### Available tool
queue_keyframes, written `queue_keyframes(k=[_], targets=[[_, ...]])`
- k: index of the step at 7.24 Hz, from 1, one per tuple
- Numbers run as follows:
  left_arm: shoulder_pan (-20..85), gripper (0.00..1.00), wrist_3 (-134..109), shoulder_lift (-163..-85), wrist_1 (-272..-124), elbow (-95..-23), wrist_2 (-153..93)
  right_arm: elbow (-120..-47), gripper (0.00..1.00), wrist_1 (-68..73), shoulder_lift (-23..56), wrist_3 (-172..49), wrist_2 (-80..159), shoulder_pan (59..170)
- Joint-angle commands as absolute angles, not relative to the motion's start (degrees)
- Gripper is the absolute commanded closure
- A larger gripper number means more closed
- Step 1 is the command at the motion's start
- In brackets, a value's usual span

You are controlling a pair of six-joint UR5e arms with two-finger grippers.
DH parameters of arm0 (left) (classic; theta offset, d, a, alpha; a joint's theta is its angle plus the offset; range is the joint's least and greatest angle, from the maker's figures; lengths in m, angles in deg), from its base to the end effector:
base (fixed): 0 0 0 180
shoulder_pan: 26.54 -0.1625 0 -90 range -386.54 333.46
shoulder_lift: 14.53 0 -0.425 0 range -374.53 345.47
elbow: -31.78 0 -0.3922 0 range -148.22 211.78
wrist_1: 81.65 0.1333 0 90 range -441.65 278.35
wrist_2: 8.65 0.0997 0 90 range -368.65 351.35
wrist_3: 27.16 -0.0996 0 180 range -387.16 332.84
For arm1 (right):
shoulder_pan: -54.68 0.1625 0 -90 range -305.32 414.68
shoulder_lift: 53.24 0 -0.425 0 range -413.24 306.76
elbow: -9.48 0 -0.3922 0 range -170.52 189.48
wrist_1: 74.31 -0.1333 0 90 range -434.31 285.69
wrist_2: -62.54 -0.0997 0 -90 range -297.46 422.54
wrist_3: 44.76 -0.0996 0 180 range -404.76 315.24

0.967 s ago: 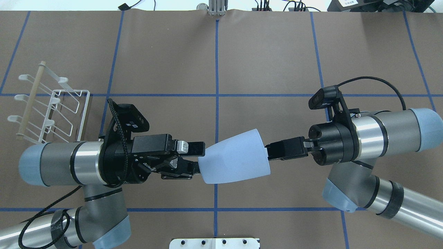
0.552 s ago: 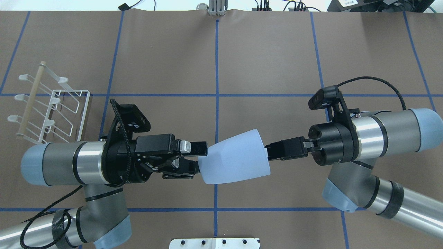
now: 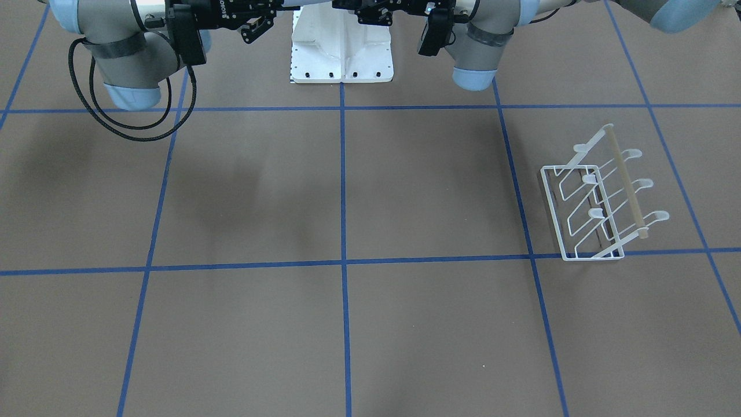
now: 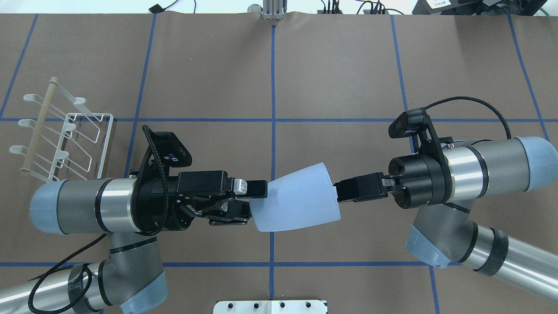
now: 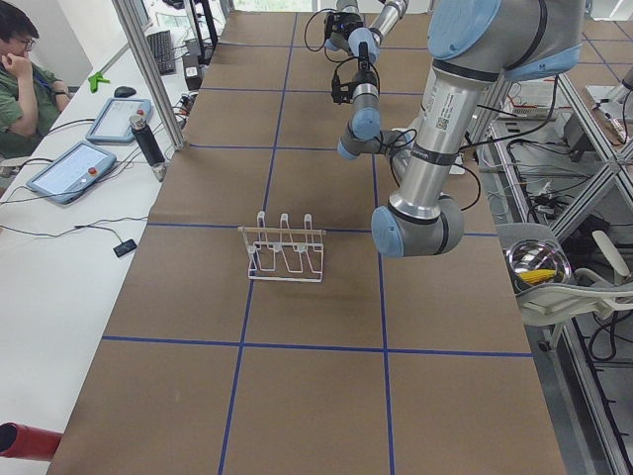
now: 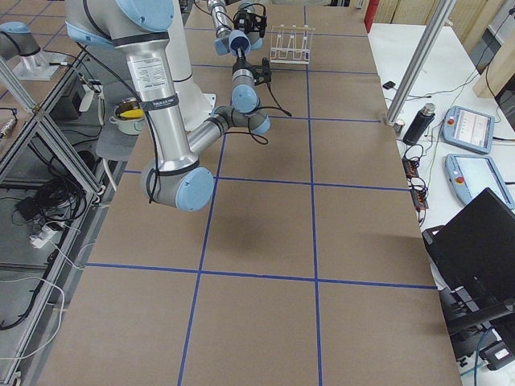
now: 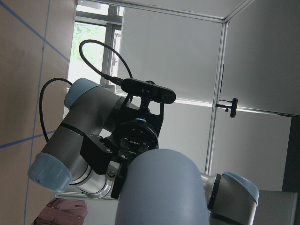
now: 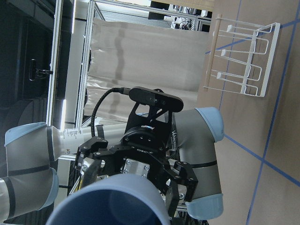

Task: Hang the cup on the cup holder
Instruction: 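Close the left gripper on the cup bottom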

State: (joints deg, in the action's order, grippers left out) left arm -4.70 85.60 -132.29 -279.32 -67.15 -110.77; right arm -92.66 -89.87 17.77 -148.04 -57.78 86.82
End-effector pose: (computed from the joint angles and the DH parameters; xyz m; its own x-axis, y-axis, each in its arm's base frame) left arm 0.4113 -0.2859 0.1670 -0.7924 -0.0899 -0.6033 -0.0612 0.9958 -0.0681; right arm -0.3457 -0.3152 0.2307 -0.6378 -0.1665 0.7520 -0.0200 0.9796 0.1999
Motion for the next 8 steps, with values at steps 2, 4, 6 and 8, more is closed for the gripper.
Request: queue_keyframes(k=[2,4,6,8], targets=[[-4.7,0.14,85.6,-132.2,-279.4,-67.1,-110.8,-92.7,1.0,-89.9,17.8,-148.0,-57.8,86.9],[-4.8,0.41,85.6,-132.0,-279.4,-67.1,-110.9,-92.7,1.0,-89.9,17.7,-147.8,-57.7,86.9],[-5.2,1.0,85.7,-131.8,-279.5,-67.3,-110.9,-92.9,0.0,-89.9,17.9,-148.6,-57.1,86.7],[-5.2,1.0,86.0,-131.7,-279.5,-67.4,-111.0,-93.4,0.0,-89.8,18.2,-150.1,-57.1,86.8]])
